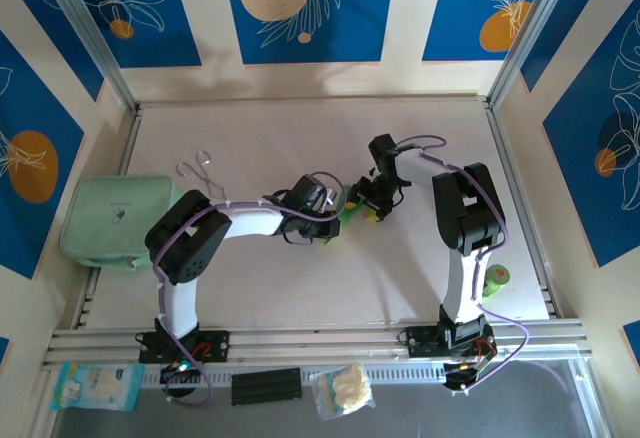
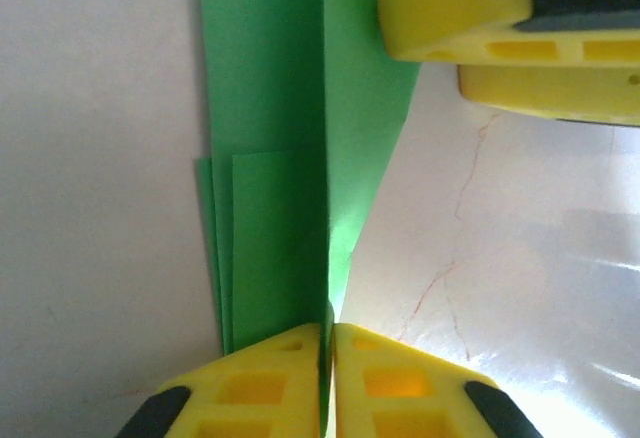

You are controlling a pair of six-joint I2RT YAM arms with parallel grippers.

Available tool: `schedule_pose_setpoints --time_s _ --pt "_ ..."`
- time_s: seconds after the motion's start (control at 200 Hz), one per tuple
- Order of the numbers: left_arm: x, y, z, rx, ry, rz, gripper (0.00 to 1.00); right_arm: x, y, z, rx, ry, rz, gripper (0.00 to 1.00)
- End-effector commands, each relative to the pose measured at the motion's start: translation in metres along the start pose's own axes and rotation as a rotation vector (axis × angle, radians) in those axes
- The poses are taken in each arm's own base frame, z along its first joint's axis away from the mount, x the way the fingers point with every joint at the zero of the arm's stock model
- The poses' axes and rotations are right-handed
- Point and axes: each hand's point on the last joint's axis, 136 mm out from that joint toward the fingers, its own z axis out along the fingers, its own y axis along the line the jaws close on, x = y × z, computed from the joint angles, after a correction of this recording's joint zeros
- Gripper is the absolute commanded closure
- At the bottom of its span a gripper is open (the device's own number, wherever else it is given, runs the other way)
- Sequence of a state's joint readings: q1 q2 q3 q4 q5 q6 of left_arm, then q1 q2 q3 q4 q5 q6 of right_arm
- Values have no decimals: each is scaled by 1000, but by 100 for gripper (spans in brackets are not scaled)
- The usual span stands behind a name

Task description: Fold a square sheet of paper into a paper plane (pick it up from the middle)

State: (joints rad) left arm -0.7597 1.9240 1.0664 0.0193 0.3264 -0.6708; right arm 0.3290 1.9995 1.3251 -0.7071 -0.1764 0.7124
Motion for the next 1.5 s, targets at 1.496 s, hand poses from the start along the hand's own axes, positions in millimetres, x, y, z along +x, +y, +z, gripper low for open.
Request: schedule_pose_setpoints --time_s 1.496 --pt "-2 9 5 234 4 -299 96 -8 44 -43 -386 -218 -424 43"
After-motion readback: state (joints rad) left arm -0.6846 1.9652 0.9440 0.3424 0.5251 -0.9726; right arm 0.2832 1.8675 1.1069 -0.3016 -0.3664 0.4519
